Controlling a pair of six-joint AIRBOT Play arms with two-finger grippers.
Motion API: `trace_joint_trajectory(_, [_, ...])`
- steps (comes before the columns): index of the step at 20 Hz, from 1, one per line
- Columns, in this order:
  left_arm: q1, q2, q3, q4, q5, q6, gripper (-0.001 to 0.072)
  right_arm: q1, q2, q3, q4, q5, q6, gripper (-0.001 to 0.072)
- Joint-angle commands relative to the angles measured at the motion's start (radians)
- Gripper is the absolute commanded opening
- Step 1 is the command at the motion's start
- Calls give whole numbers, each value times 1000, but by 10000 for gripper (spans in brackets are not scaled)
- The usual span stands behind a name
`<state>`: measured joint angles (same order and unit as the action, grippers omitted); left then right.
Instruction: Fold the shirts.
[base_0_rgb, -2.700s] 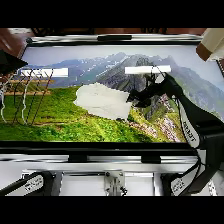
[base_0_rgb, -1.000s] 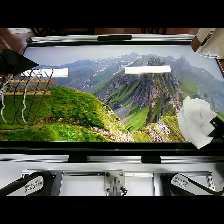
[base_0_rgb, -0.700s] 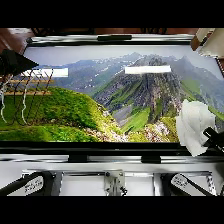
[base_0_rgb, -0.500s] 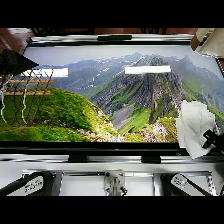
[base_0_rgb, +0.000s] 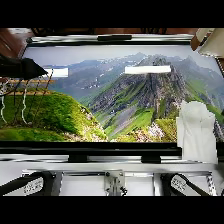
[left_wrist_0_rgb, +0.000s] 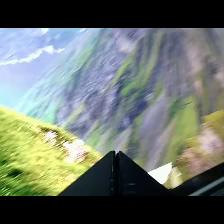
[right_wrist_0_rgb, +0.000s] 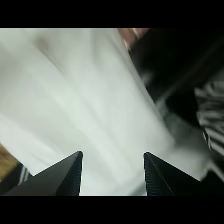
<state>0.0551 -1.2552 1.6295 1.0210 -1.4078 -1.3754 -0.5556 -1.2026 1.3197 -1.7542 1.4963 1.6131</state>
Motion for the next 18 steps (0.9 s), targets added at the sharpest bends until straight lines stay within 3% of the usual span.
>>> trace_joint_trajectory(1, [-189, -72, 1, 517, -3, -127, 28, 297, -2, 219, 61, -211, 87, 504])
trace_joint_trajectory(2, [-238, -102, 1, 618, -11, -166, 30, 412, -20, 227, 60, -252, 118, 504])
trace_joint_trajectory(3, [-275, -138, 1, 668, -31, -174, 92, 499, -55, 227, 65, -242, 153, 507])
trace_joint_trajectory(4, [-294, -172, -1, 668, -55, -178, 408, 565, -110, 227, 111, -200, 172, 564])
trace_joint_trajectory(5, [-307, -212, -2, 665, -96, -217, 720, 607, -171, 227, 193, -143, 171, 577])
trace_joint_trajectory(8, [-314, -246, -64, 615, -83, -234, 720, 682, -294, 227, 321, -41, 161, 577])
trace_joint_trajectory(12, [-322, -167, -206, 577, 74, -234, 720, 762, -320, 227, 260, -31, 143, 576])
trace_joint_trajectory(18, [-315, -161, -268, 575, 125, -234, 720, 771, -320, 227, 276, -30, 144, 577])
